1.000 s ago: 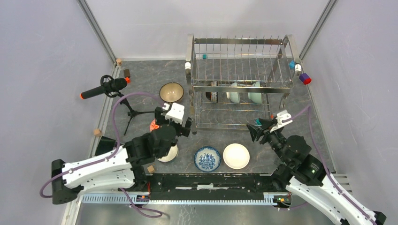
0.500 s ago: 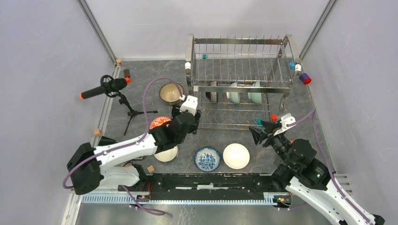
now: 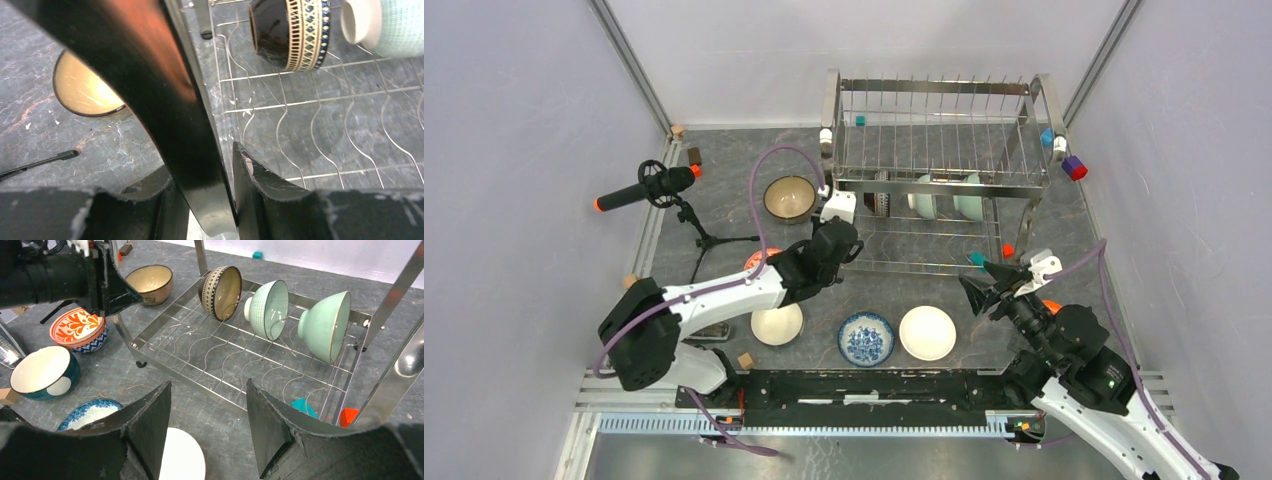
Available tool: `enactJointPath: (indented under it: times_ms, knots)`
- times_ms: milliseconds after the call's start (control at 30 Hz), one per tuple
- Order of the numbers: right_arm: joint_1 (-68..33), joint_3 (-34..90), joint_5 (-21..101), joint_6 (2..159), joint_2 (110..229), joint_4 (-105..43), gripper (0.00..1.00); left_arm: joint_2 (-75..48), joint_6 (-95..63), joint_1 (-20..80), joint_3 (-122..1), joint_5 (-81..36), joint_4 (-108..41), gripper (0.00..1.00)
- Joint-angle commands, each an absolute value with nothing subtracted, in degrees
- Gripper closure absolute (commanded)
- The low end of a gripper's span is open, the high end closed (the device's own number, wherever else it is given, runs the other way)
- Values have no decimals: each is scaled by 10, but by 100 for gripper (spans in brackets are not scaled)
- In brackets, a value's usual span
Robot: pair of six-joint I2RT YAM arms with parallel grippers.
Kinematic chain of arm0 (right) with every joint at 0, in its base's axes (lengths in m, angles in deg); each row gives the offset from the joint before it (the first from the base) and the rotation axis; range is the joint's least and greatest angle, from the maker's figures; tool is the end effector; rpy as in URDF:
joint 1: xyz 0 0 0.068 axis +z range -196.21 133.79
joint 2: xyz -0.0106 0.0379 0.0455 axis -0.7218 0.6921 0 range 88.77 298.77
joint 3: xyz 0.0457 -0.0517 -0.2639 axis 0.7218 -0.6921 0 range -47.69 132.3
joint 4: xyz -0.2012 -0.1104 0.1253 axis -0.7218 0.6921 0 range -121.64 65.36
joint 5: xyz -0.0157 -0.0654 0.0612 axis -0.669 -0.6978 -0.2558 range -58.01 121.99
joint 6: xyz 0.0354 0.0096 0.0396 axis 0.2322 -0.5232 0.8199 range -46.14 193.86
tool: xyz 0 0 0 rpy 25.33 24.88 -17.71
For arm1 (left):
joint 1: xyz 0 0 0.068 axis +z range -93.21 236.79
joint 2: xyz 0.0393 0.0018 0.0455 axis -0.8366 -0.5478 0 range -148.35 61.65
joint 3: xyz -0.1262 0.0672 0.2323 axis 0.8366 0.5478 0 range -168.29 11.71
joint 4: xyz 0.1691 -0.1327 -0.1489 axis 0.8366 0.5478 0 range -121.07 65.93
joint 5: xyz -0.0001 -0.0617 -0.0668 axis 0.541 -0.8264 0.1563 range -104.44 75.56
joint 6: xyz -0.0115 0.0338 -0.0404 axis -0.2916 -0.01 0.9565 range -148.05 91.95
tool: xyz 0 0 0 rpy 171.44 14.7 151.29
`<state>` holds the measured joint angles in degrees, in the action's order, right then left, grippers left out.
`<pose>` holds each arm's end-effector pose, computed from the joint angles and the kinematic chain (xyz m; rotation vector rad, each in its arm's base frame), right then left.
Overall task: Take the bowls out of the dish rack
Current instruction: Adjust the dish rack at the center of the board.
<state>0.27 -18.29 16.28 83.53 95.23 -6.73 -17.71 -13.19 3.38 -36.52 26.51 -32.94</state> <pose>0.0540 0.0428 0.2902 -0.3057 1.6014 0.5381 0.1977 -0.2270 0.2483 0.2353 1.9347 -0.0374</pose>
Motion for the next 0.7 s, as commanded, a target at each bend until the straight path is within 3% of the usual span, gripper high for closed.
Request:
enactJointPath:
  times_ms: [0,367,667]
  knots:
    - [2,-171,161,828,937,-57,38,-219,-131,48,-427,306,-384,64]
    - [2,-125,30,858,954,-27,33,-310,-146,98,-513,293,-389,71]
    - [2,-111,19,852,992,-43,32,-388,-142,157,-598,247,-386,71]
